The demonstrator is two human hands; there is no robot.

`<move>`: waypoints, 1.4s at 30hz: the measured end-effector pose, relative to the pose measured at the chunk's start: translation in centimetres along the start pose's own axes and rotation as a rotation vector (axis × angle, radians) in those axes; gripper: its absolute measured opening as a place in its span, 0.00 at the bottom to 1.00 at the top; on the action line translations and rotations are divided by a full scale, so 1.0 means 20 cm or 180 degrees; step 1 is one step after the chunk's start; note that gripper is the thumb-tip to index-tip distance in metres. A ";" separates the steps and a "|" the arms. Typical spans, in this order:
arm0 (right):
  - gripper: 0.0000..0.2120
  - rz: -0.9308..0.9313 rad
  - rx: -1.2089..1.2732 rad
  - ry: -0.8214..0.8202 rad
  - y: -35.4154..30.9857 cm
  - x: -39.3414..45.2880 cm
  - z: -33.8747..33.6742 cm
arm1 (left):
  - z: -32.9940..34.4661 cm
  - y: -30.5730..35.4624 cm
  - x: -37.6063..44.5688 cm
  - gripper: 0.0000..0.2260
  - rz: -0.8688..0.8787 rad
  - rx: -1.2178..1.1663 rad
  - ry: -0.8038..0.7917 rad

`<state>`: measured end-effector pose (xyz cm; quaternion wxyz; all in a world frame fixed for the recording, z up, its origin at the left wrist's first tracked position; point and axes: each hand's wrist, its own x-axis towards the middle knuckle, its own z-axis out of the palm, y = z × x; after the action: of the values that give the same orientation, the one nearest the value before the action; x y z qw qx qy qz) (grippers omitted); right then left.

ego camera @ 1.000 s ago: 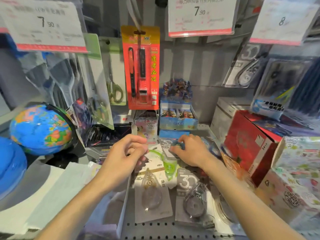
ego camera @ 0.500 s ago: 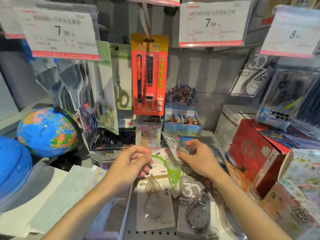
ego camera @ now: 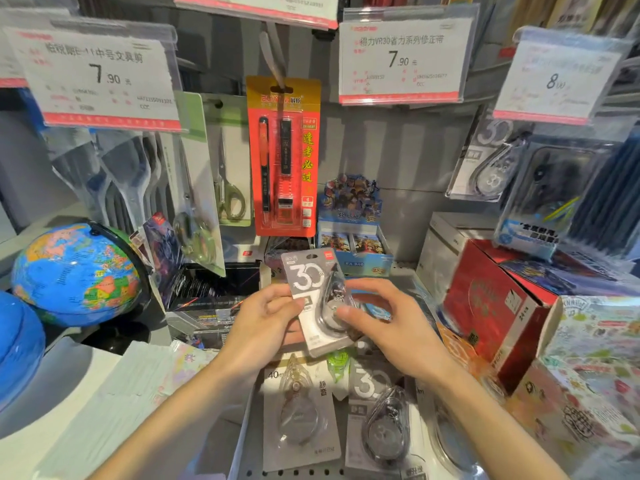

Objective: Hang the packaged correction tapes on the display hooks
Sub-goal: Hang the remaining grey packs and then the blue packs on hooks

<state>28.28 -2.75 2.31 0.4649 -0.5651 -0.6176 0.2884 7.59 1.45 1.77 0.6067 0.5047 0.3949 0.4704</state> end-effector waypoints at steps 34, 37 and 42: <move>0.32 0.1351 -0.3036 -0.0435 0.00 -0.39 -0.11 | -0.09 -0.18 -0.16 0.18 -0.0038 0.1062 -0.0701; 0.33 0.1490 -0.2932 -0.0412 0.01 -0.39 -0.08 | -0.10 -0.18 -0.17 0.18 -0.0078 0.1087 -0.0662; 0.33 0.1533 -0.2267 -0.0127 0.03 -0.38 -0.07 | -0.12 -0.16 -0.18 0.18 -0.0050 0.1055 -0.0651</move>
<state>29.26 -10.13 0.39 0.1482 -0.8126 -0.5379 0.1684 4.99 -1.54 -1.85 0.5559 0.6398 0.4072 0.3405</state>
